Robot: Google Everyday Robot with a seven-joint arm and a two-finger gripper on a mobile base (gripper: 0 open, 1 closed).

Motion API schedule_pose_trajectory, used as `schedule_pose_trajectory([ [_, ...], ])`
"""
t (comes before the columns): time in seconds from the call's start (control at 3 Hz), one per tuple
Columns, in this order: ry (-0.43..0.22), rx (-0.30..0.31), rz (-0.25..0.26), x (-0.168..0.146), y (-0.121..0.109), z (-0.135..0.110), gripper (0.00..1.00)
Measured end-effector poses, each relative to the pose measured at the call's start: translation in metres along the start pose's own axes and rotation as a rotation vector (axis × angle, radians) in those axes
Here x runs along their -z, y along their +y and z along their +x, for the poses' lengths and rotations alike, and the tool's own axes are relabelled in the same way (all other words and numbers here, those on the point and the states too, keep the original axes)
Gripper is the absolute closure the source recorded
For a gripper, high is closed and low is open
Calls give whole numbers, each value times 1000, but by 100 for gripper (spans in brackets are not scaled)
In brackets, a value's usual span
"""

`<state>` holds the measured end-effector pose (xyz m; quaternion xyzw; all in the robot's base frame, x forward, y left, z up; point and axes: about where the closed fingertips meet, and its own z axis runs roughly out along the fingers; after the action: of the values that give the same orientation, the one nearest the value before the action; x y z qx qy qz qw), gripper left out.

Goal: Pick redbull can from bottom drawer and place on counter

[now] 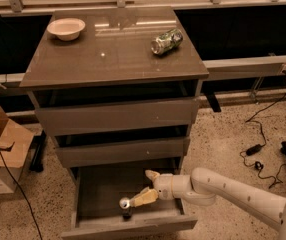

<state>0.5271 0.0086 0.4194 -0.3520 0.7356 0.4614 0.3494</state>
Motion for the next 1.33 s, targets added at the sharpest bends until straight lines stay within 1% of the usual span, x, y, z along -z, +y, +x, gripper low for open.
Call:
schedule_pose_trajectory([
  [0.33,-6,-16,54,-14,-22,14,0],
  [0.67,18,7,127,-41,-58,58,0],
  [1.0,58,30,158,-60,-74,84,0],
  [1.33,118,46,195,-81,-86,113,0],
])
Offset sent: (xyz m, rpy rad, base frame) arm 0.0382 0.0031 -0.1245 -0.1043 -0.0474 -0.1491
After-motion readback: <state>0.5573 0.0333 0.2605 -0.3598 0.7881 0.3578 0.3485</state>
